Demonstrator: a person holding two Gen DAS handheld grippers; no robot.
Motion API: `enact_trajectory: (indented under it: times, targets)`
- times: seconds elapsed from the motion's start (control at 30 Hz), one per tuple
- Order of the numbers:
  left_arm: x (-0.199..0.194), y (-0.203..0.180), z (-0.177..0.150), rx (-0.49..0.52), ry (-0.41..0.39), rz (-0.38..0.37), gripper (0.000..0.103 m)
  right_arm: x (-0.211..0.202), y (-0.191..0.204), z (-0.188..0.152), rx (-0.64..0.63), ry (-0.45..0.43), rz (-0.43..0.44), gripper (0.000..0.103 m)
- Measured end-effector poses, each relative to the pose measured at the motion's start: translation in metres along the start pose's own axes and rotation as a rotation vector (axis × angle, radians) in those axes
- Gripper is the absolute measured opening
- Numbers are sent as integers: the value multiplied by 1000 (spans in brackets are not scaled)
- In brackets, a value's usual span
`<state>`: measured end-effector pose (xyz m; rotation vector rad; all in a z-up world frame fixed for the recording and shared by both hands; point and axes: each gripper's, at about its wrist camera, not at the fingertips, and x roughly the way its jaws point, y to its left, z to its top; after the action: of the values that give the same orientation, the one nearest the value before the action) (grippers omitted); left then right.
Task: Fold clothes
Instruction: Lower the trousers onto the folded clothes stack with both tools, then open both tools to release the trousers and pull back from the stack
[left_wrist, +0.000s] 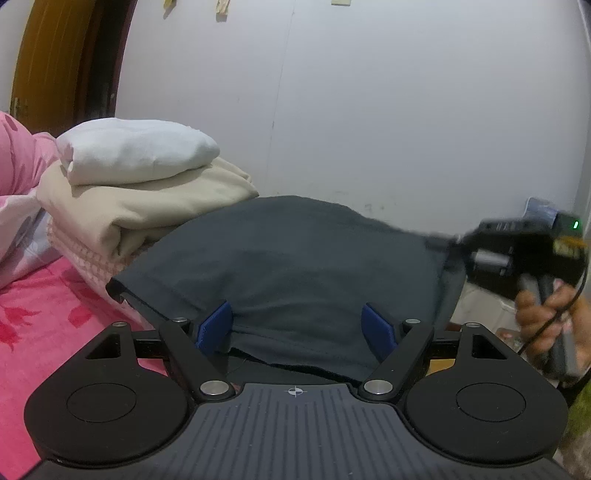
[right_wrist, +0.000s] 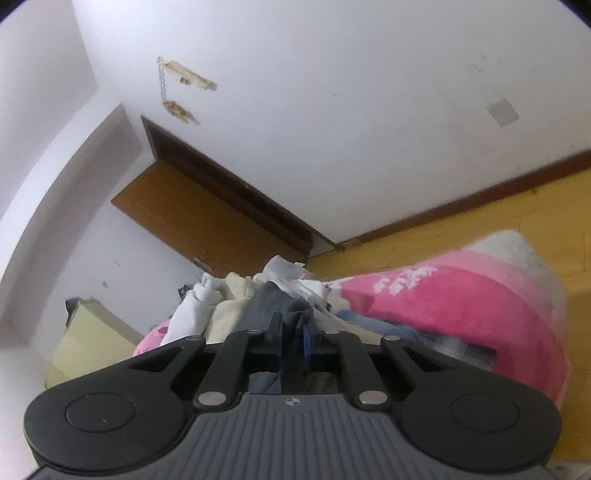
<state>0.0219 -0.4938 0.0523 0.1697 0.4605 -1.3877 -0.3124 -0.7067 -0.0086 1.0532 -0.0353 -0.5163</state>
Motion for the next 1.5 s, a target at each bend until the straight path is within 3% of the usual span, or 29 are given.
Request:
enact_trajectory:
  times: [0.1, 0.3, 0.33, 0.43, 0.53, 0.67, 0.8, 0.93, 1.1, 1.37, 1.5]
  targets:
    - [0, 0, 0, -11, 9, -1, 78, 4, -32, 1, 179, 12, 55, 11]
    - [-1, 1, 0, -43, 32, -1, 81, -21, -14, 10, 148, -130, 128, 13]
    - [-1, 1, 1, -56, 38, 1, 81, -22, -7, 10, 114, -132, 139, 13]
    - [-1, 0, 2, -66, 51, 8, 83, -5, 11, 3, -2, -24, 128, 13]
    - [0, -1, 4, -74, 64, 16, 86, 5, 16, -8, -97, 67, 15, 11]
    - [1, -3, 6, -85, 85, 28, 92, -16, 41, -14, -234, 13, -127, 13]
    - [4, 0, 11, -118, 122, 46, 96, -20, 97, -29, -451, -33, -108, 13]
    - [3, -2, 14, -134, 146, 74, 97, 11, 137, -60, -677, 9, -95, 13]
    - [-2, -4, 13, -122, 171, 92, 99, 34, 145, -115, -862, 103, -151, 14]
    - [-16, -8, 12, -87, 177, 125, 99, 10, 171, -134, -904, 25, -119, 15]
    - [-24, -9, 11, -67, 178, 148, 99, 17, 172, -144, -921, 67, -130, 16]
